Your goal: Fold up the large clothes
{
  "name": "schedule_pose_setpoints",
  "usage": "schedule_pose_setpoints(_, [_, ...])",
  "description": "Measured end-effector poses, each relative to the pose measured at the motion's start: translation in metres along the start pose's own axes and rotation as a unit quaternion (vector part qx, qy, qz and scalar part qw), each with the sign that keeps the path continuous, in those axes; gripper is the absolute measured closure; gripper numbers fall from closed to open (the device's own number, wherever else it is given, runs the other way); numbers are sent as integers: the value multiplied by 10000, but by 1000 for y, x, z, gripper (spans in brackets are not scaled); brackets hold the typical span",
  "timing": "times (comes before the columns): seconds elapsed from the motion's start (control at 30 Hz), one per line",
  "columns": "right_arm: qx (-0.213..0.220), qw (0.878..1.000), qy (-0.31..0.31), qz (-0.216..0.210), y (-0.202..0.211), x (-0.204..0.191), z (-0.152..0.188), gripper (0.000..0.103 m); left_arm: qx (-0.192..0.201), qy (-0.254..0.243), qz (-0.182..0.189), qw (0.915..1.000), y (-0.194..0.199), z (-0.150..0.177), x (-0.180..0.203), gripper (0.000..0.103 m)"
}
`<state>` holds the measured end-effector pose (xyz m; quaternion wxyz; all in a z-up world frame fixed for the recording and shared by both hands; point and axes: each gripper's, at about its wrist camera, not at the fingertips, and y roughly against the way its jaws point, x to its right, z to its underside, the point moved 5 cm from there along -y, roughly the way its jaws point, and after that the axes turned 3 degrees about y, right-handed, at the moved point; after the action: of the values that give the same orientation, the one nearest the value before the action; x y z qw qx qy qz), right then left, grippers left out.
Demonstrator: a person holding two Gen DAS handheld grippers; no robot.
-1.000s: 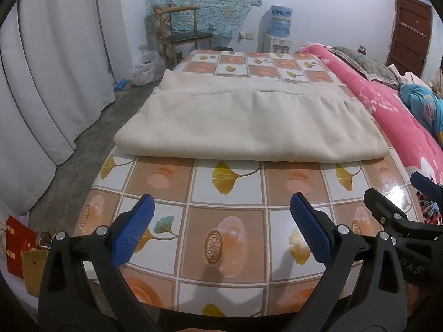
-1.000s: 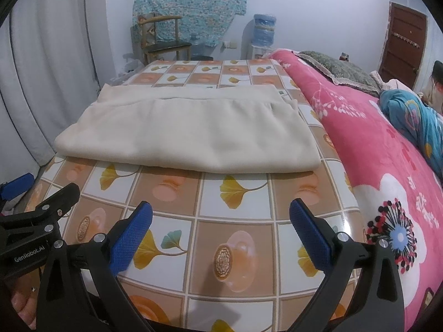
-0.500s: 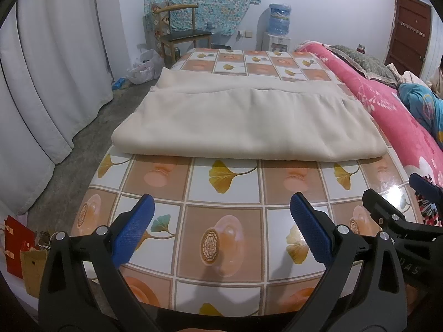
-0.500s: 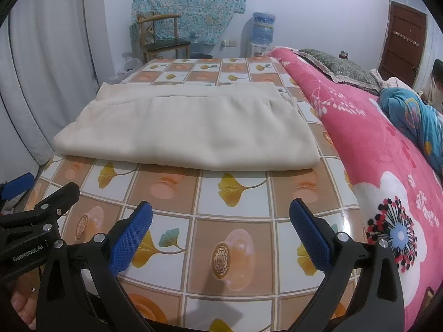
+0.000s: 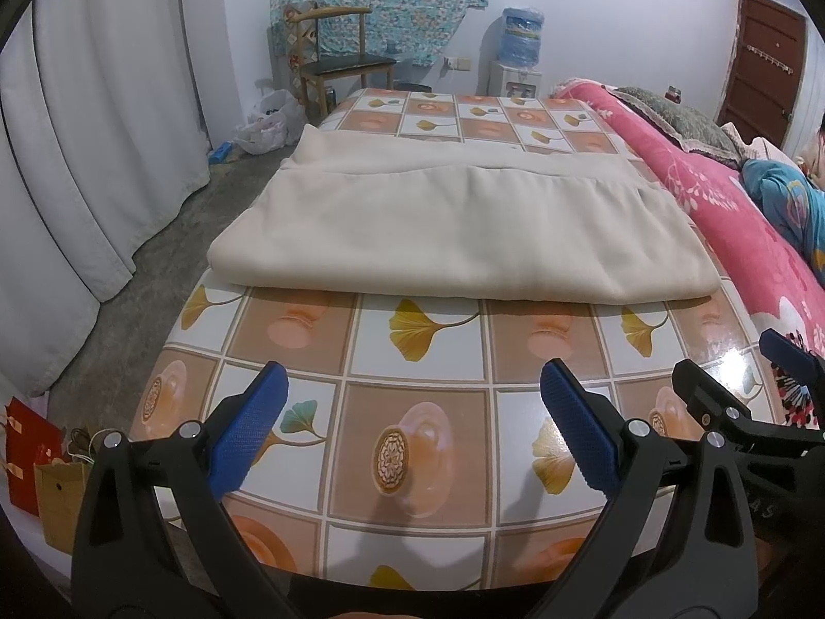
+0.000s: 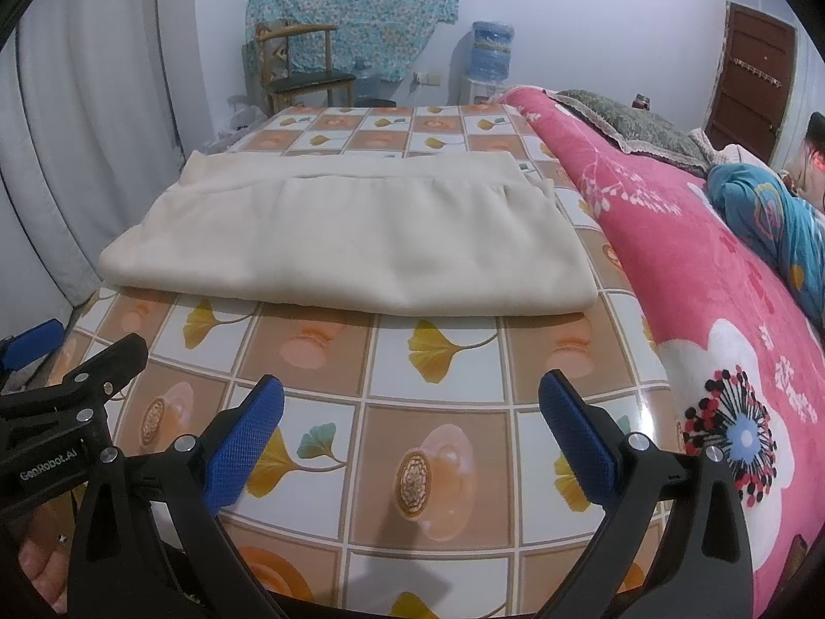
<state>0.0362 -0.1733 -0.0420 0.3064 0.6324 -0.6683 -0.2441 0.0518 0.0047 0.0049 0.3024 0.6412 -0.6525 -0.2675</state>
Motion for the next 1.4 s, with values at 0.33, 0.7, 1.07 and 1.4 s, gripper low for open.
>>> schedule_pose_setpoints(0.33, [-8,10000,1,2,0,0,0,7,-11,8,13,10000,0,0,-1,8])
schedule_pose_setpoints(0.7, [-10,10000,-4,20,0,0,1,7,-10,26,22,10000,0,-1,-2,8])
schedule_pose_setpoints(1.07, [-8,10000,-17,37,0,1,1,7,-9,24,19,10000,0,-1,-2,8])
schedule_pose_setpoints(1.4, [-19,10000,-18,41,0,2,1,7,-12,33,23,10000,-1,-1,-1,8])
